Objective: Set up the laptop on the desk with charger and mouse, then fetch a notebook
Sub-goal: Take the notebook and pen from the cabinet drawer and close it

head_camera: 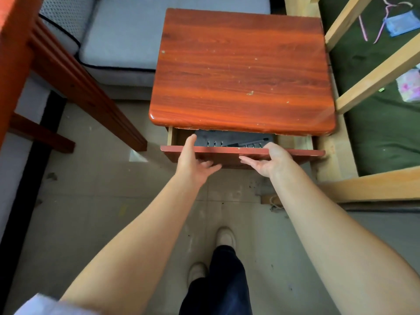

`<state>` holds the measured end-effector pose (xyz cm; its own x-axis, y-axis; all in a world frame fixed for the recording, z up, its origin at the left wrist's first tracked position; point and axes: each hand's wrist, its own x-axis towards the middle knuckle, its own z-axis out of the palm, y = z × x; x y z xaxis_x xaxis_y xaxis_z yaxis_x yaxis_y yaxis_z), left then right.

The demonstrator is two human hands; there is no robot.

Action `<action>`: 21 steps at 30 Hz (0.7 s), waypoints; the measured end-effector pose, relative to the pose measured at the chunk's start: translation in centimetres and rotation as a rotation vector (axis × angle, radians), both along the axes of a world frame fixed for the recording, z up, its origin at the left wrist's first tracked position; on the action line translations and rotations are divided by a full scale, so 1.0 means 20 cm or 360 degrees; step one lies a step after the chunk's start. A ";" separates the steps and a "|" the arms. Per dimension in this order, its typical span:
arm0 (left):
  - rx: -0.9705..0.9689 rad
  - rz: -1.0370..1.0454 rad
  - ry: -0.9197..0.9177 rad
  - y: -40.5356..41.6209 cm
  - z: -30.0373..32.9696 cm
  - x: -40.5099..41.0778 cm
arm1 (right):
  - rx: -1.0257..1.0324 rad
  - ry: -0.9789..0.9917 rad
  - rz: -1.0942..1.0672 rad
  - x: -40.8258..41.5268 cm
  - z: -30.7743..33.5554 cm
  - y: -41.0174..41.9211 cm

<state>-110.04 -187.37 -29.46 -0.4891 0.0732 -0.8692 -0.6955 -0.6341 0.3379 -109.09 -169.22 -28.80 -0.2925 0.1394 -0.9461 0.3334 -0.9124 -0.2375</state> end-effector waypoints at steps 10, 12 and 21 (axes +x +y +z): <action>0.0081 0.0177 -0.0325 0.01 -0.10 0.17 | -0.0095 0.0041 -0.0020 0.33 -0.14 -0.07; 0.0155 0.0208 -0.0303 -0.01 -0.17 0.23 | -0.0101 0.0063 -0.0025 0.39 -0.20 -0.08; 0.0256 0.0189 -0.0273 -0.06 -0.48 0.31 | -0.0140 0.0254 -0.0007 0.50 -0.51 -0.09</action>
